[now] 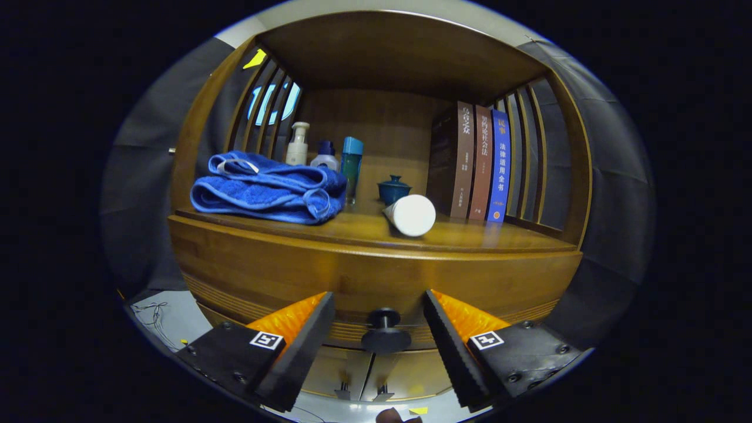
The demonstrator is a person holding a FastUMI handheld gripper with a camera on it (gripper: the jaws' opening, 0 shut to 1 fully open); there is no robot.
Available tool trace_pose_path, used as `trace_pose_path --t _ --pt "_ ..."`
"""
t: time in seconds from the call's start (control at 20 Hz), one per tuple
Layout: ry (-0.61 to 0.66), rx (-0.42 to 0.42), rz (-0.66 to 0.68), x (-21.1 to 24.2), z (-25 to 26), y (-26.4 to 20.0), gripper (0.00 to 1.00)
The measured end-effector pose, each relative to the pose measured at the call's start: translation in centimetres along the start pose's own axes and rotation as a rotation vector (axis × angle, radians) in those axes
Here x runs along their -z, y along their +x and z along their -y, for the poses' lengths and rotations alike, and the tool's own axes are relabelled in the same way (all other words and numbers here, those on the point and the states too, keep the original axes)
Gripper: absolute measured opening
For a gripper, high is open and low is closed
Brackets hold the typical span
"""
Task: Pull open the drawer, take out the items inside it, and place them on the countertop above the cabinet.
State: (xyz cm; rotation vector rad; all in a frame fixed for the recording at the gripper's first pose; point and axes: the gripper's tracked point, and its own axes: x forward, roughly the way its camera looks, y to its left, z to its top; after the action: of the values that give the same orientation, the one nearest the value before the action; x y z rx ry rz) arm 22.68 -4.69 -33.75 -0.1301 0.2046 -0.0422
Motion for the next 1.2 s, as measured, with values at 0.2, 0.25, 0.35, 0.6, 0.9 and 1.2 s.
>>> trace_pose_path --t 0.2,0.25,0.35,0.6,0.9,1.2 --pt "0.002 0.001 0.057 -3.9 0.3 -2.5 0.99" --pt "0.004 -0.003 0.069 -4.9 0.4 -3.2 1.00" --pt "0.011 -0.018 0.093 -7.0 0.3 -4.7 1.00" --pt "0.028 -0.056 0.198 -14.2 0.2 -8.7 0.99" --pt "0.043 -0.069 0.284 -22.3 0.8 -13.2 0.99" --pt "0.051 -0.048 0.288 -27.4 1.6 -16.9 0.99"
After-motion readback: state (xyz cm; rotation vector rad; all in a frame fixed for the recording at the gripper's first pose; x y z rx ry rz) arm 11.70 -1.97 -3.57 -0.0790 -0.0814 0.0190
